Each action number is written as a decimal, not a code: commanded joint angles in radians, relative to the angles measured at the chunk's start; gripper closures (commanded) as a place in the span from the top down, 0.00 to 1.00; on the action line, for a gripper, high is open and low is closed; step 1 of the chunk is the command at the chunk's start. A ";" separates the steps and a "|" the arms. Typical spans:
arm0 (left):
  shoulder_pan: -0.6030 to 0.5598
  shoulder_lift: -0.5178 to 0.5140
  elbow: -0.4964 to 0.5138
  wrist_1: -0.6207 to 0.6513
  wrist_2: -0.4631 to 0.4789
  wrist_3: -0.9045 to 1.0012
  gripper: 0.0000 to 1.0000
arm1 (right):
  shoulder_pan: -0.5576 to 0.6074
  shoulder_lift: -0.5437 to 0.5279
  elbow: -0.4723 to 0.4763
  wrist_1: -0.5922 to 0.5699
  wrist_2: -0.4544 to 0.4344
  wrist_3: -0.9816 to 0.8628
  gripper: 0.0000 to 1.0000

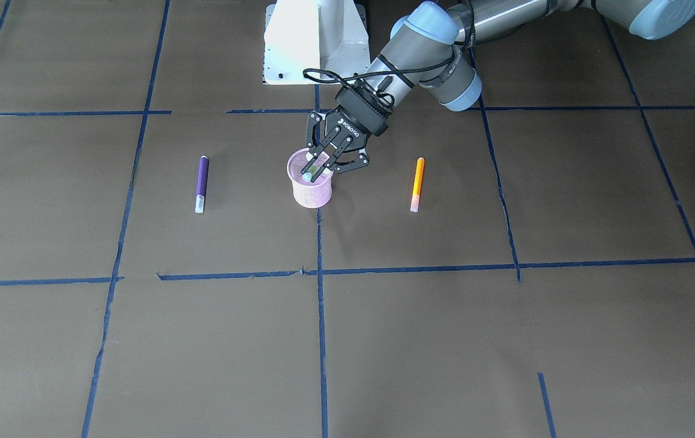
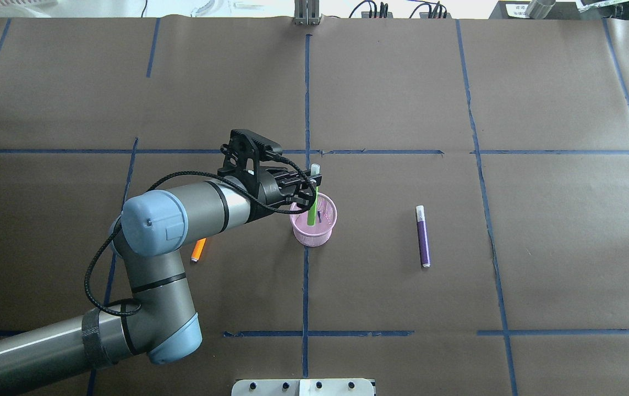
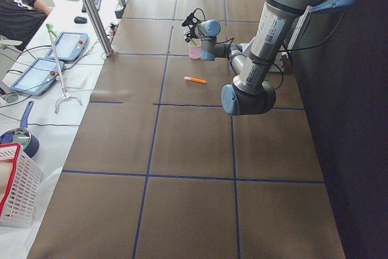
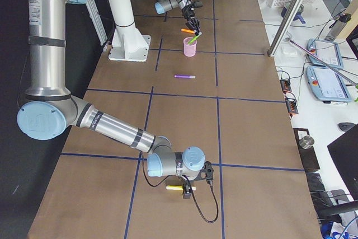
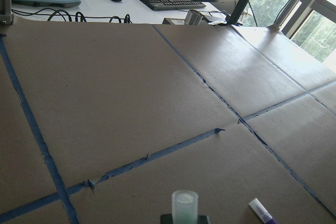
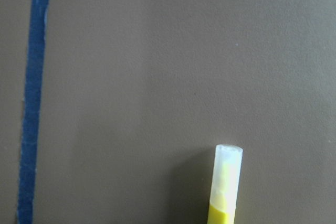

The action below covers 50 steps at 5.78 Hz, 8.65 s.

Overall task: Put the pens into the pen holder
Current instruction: 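Lower the green marker into the pink cup and open the left gripper, then raise the left gripper away from the cup toward the orange marker, then lower the left gripper onto the orange marker while the right gripper lifts the yellow marker, then carry the yellow marker with the right gripper over the pink cup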

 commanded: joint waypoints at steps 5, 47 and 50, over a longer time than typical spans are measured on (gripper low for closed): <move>-0.030 0.002 -0.052 0.036 -0.005 -0.006 1.00 | 0.000 0.000 0.000 0.000 -0.002 -0.002 1.00; -0.152 0.048 -0.036 0.939 -0.507 0.240 1.00 | -1.143 0.633 0.675 -0.153 -1.381 1.123 0.00; -0.150 0.047 -0.036 0.939 -0.507 0.240 1.00 | -1.157 0.626 0.549 0.000 -1.423 1.137 0.00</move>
